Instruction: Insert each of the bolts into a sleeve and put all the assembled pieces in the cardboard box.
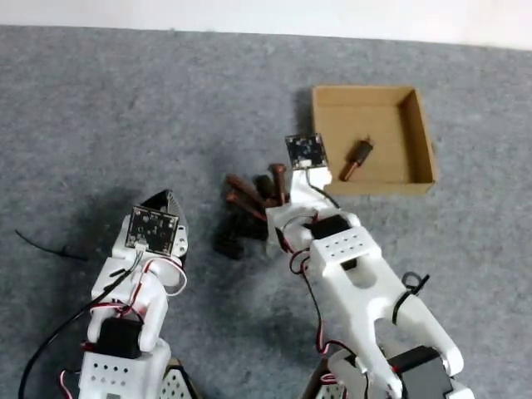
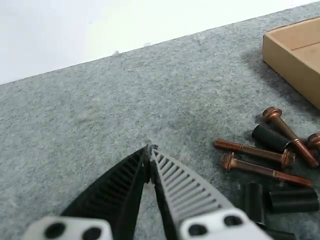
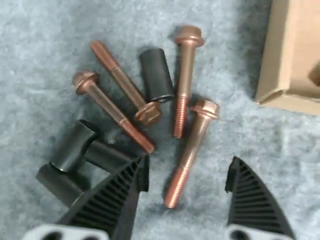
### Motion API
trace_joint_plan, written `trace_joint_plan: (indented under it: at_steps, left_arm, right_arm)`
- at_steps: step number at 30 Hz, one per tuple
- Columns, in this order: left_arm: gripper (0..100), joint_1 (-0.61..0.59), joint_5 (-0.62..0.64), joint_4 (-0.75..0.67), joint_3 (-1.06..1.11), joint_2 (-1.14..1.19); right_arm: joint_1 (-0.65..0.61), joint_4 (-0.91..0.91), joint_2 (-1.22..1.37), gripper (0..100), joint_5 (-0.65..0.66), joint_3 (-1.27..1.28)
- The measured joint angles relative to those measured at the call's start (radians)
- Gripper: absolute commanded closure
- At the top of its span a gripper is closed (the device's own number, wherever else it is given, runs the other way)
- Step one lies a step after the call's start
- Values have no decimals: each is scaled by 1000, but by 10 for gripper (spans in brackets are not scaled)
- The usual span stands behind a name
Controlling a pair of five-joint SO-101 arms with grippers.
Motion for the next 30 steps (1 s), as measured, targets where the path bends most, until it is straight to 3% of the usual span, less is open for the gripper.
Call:
trace_joint_plan:
  at_steps: [30]
  left_arm:
    - [993,0,0,0,0,0]
  right_arm:
    - [9,0,0,774,0,54]
